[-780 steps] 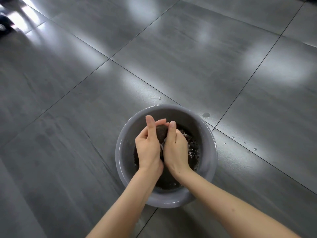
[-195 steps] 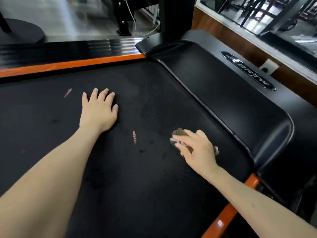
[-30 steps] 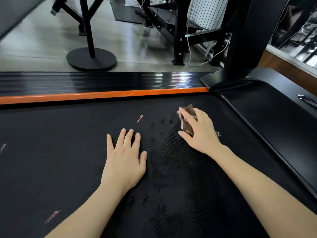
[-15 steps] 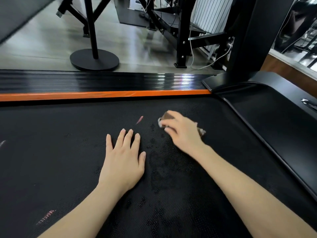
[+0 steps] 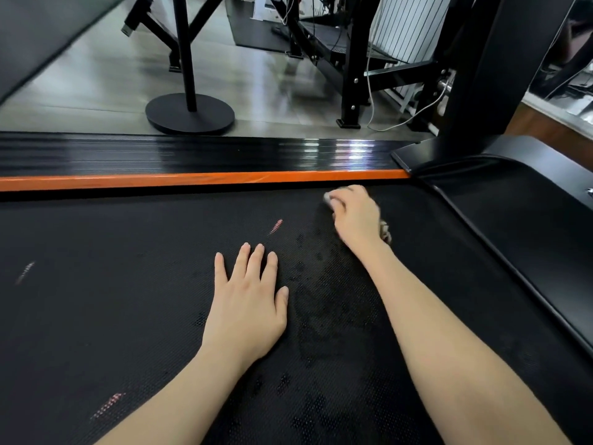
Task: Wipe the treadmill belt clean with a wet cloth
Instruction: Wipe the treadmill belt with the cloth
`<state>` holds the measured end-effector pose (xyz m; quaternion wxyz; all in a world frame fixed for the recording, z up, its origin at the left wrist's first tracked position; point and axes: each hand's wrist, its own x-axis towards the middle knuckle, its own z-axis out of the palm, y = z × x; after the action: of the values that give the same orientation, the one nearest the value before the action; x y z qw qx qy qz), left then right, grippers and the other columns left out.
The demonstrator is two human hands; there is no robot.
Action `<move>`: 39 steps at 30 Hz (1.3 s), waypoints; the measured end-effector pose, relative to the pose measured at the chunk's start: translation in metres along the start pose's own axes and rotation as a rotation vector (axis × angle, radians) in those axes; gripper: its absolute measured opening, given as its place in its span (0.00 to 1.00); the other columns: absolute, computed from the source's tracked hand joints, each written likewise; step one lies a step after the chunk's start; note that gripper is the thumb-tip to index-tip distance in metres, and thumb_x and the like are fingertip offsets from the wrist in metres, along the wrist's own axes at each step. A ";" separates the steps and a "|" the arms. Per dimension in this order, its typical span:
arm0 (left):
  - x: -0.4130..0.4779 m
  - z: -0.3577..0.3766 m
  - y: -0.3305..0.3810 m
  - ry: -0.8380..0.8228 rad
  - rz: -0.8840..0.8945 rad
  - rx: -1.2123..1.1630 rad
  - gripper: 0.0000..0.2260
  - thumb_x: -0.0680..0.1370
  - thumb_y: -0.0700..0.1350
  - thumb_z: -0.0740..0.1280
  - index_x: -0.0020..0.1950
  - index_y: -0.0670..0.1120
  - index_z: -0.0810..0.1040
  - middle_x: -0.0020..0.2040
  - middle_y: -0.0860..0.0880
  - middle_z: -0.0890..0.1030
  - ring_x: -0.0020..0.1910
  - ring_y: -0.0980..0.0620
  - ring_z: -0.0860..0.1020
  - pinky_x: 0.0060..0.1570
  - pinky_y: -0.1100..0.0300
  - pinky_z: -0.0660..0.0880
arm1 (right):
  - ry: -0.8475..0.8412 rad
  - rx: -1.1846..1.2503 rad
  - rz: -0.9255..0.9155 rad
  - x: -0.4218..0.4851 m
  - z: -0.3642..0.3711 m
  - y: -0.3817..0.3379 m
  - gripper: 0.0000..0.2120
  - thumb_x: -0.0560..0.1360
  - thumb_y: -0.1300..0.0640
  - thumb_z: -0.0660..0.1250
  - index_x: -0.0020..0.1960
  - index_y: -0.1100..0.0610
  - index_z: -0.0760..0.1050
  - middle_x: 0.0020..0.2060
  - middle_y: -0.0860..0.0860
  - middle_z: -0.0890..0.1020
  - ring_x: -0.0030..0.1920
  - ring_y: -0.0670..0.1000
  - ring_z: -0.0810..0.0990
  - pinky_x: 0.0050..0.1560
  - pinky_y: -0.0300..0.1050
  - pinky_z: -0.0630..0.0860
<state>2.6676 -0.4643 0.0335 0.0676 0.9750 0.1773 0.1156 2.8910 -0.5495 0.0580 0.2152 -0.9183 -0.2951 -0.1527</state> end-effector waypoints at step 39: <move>-0.001 0.001 0.000 0.027 0.015 -0.010 0.25 0.76 0.54 0.53 0.64 0.41 0.76 0.64 0.41 0.77 0.66 0.40 0.72 0.62 0.39 0.58 | -0.096 -0.114 0.146 0.036 0.006 -0.002 0.12 0.78 0.44 0.61 0.55 0.48 0.76 0.51 0.55 0.73 0.52 0.59 0.75 0.46 0.46 0.68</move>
<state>2.6666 -0.4645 0.0324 0.0692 0.9744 0.1701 0.1300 2.9181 -0.5281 0.0683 0.1587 -0.9543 -0.2284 -0.1092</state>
